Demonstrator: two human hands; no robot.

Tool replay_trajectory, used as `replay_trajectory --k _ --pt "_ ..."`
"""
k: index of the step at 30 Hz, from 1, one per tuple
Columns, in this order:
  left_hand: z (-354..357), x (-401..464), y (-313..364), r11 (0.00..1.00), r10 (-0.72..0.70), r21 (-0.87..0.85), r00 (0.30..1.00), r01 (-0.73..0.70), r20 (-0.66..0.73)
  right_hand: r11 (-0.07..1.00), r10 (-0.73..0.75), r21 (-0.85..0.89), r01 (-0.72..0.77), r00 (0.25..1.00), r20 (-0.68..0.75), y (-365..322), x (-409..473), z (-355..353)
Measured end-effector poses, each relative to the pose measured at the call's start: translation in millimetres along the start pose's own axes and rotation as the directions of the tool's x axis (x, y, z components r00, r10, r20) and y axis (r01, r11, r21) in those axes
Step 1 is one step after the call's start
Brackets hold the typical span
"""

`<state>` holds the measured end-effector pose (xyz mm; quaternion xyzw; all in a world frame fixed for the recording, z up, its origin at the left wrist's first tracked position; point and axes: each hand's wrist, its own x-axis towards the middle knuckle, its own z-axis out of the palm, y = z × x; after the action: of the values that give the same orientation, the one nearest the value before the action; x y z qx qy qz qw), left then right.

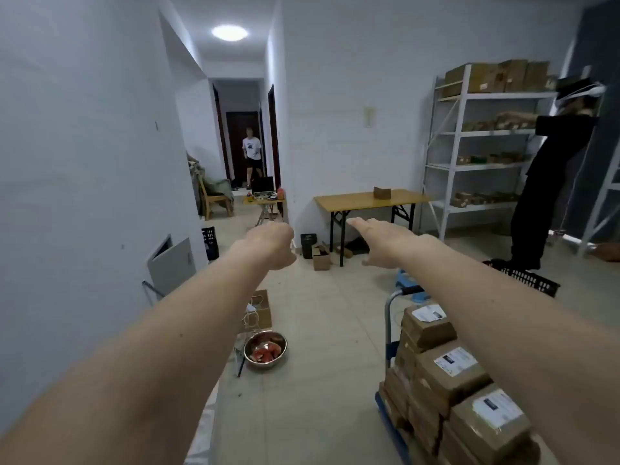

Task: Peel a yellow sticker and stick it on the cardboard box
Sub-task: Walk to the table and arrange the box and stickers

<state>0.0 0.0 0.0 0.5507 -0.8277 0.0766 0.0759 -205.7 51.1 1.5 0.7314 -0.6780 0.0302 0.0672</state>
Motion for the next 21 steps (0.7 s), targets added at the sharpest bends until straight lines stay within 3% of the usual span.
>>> replay_trajectory --k 12,21 --pt "51.8 133.1 -0.1 0.997 0.002 -0.082 0.994 0.006 0.107 0.993 0.028 0.116 -0.036 0.997 0.069 72.1 133.7 51.1" --pt "72.7 258.1 -47.7 0.994 0.066 -0.089 0.995 -0.059 0.077 0.997 0.073 0.006 -0.074 0.996 0.05 74.4 259.4 69.2"
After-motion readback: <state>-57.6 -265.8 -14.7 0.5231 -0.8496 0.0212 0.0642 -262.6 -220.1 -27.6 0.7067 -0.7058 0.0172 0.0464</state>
